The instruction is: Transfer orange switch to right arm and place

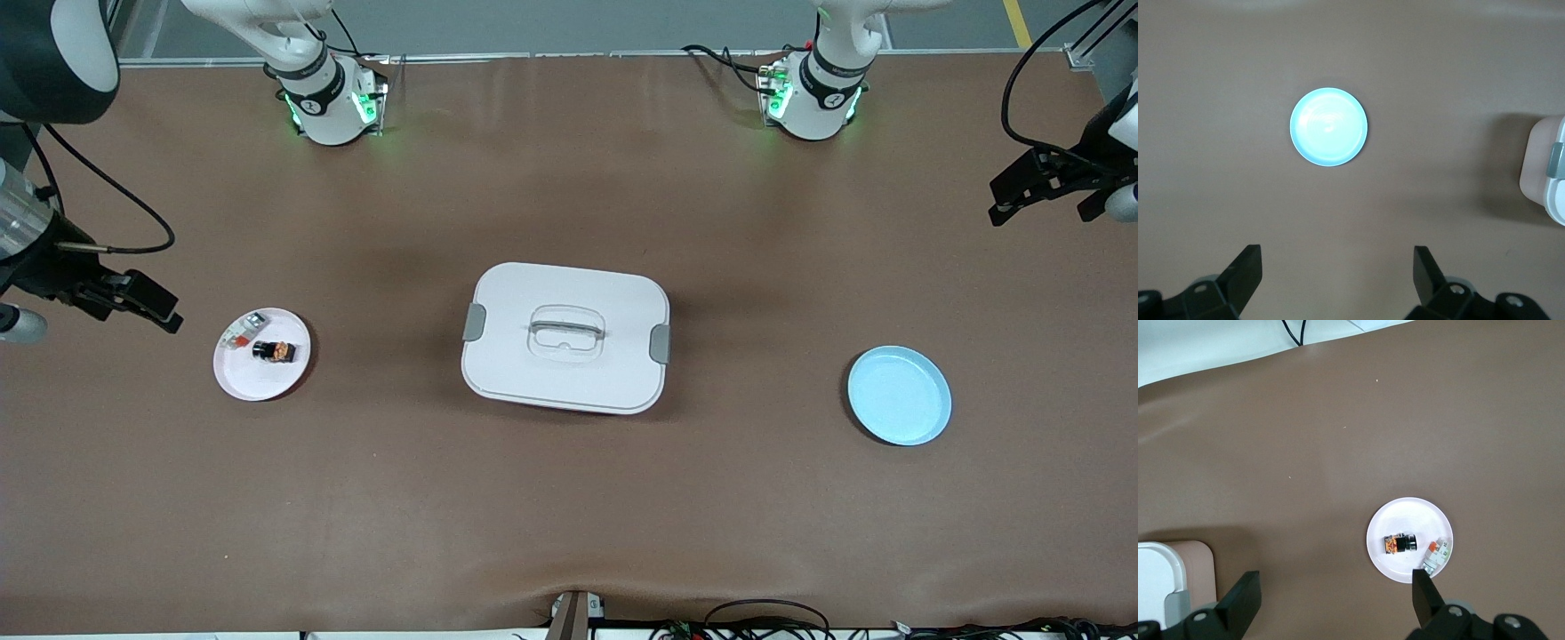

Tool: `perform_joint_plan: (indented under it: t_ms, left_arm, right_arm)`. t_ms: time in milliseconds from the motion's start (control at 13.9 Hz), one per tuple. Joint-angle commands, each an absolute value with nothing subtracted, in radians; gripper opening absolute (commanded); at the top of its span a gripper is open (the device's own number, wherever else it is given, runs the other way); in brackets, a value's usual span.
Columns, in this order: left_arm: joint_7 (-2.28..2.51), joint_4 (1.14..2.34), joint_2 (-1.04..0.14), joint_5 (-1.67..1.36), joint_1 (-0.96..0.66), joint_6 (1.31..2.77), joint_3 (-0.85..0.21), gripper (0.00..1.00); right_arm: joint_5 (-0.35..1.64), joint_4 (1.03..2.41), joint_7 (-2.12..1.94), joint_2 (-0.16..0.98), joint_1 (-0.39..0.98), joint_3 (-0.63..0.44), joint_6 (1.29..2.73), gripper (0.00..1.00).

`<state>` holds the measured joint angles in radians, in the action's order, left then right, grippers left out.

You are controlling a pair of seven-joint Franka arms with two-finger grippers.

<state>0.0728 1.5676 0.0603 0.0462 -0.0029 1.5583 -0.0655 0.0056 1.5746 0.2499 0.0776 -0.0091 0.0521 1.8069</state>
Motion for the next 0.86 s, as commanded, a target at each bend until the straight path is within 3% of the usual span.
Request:
perform_joint_plan:
  t_ms: [0, 793]
  left_arm:
    - [0.067, 1.575, 0.067, 0.031, -0.002, 1.543, -0.092, 1.00]
    - [0.067, 1.568, 0.063, 0.009, 0.005, 1.508, -0.086, 1.00]
  right_arm:
    - [0.023, 1.583, 0.256, 0.017, -0.009, 0.038, 1.755, 1.00]
    - [0.023, 1.585, 0.135, -0.032, -0.012, -0.017, 1.686, 1.00]
